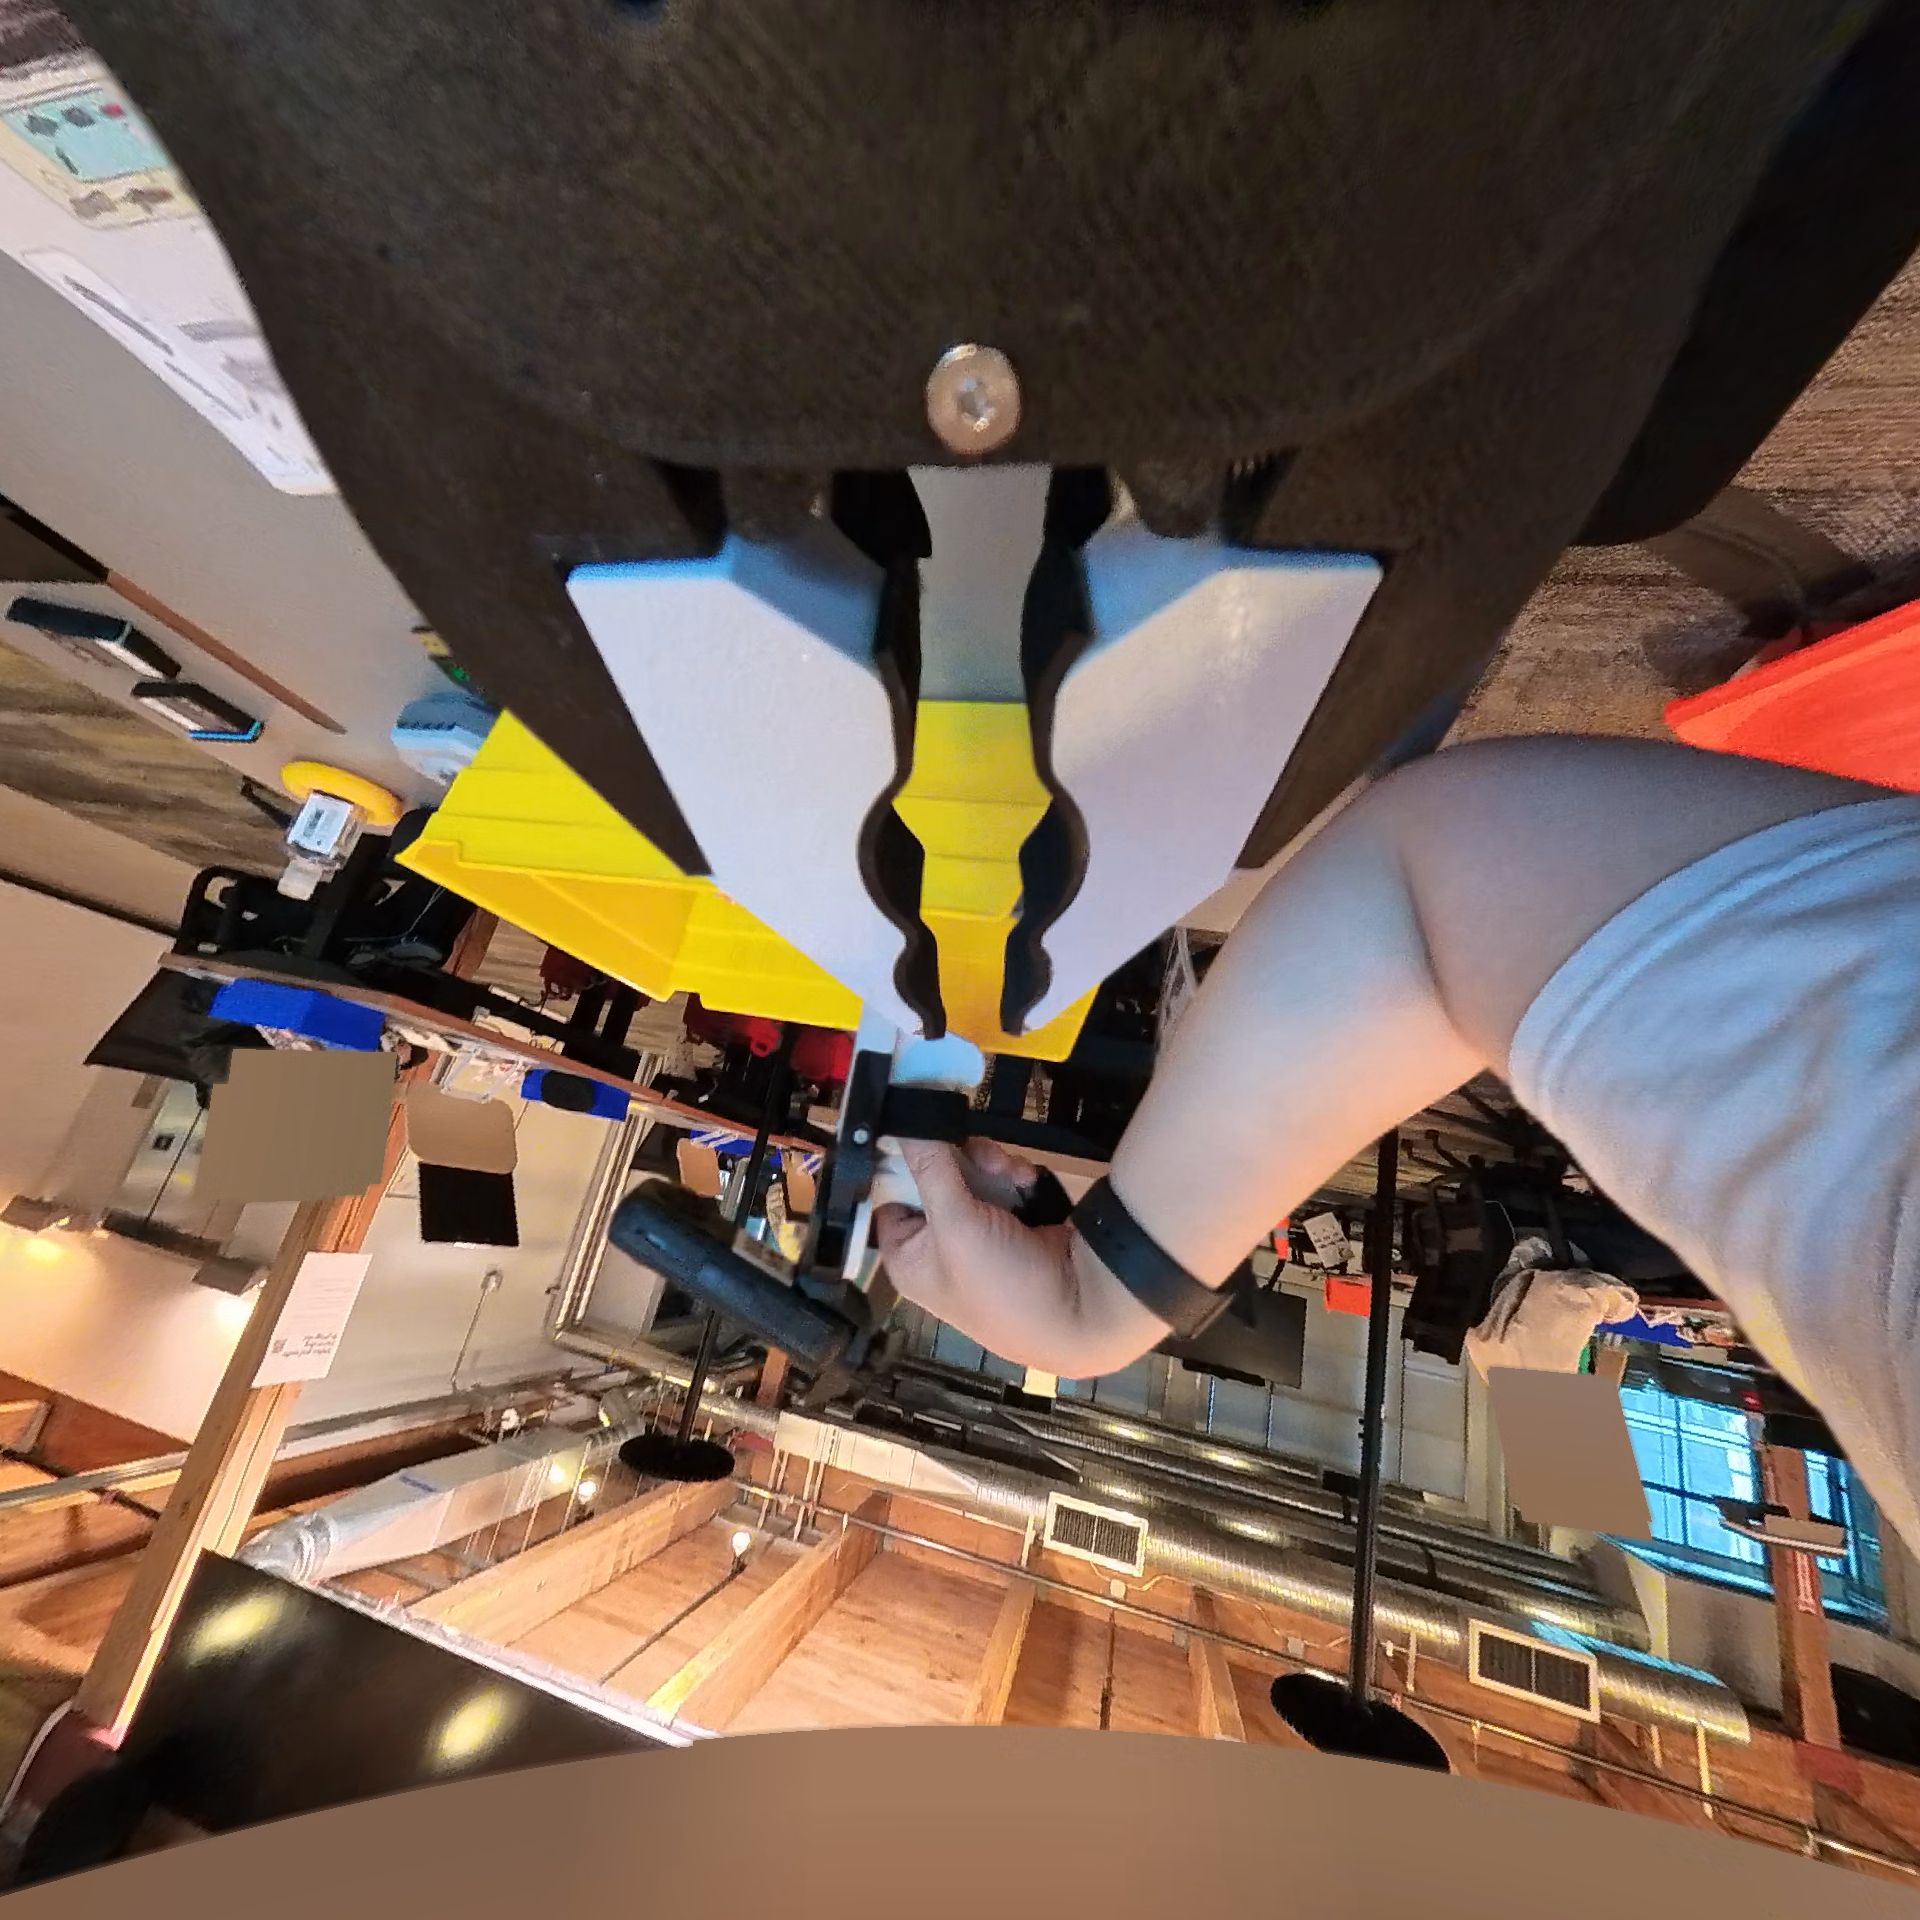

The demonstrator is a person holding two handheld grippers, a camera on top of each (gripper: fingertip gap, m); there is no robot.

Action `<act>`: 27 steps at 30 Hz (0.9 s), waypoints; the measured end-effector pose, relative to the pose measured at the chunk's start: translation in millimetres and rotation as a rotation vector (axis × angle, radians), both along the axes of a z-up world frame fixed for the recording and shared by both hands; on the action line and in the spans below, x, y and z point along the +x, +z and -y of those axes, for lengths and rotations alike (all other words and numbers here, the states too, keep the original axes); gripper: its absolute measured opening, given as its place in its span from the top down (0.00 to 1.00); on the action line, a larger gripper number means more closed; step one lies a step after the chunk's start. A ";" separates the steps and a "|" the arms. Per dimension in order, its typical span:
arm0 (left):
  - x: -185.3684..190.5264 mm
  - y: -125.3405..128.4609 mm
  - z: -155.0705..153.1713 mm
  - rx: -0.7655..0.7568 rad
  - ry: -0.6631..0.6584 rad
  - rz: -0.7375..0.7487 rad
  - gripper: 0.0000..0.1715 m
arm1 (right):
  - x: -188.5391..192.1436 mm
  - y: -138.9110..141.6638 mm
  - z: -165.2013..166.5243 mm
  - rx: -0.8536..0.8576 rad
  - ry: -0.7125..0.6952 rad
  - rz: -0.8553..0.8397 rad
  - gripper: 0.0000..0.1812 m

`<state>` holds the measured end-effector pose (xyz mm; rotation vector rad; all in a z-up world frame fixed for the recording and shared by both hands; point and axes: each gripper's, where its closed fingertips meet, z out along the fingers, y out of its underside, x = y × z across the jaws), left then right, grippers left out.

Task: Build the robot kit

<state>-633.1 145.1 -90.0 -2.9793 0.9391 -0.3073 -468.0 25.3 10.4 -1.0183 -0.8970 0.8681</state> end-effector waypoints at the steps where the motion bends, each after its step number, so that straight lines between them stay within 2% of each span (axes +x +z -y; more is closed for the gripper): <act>1: 0.6 -2.2 -1.7 -0.019 -0.054 0.008 0.97 | -0.6 -1.8 -2.0 -0.013 0.002 0.003 0.94; 4: 1.0 -5.7 -16.4 0.004 -0.147 0.047 0.97 | -1.3 -7.4 -8.1 -0.057 0.005 0.009 0.94; 8: -21.5 -14.8 -13.2 -0.071 -0.125 -0.015 0.97 | -0.1 -11.8 -14.4 -0.110 0.010 0.003 0.94; 11: -17.4 -17.5 -15.1 -0.104 -0.113 0.050 0.97 | 0.7 -15.6 -19.9 -0.158 0.015 -0.004 0.94; 12: -16.9 -18.6 -17.1 -0.113 -0.100 0.061 0.93 | 1.1 -16.9 -21.6 -0.174 0.017 -0.006 0.94; 13: -18.9 -19.8 -21.3 -0.107 -0.082 0.056 0.87 | 1.6 -17.9 -23.1 -0.187 0.019 -0.008 0.94; 14: -21.1 -20.2 -25.2 -0.098 -0.065 0.051 0.85 | 2.0 -19.1 -24.8 -0.199 0.017 -0.009 0.94; 18: -21.4 -17.3 -37.7 -0.044 -0.072 0.046 0.85 | 3.7 -28.0 -35.7 -0.252 -0.015 0.014 0.94; 24: -10.1 -25.8 -79.1 0.166 -0.280 -0.099 0.88 | 5.4 -47.0 -52.9 -0.381 -0.052 0.047 0.92; 27: 0.6 -35.6 -83.1 0.171 -0.362 -0.113 0.87 | 4.7 -56.9 -59.5 -0.404 -0.099 0.093 0.86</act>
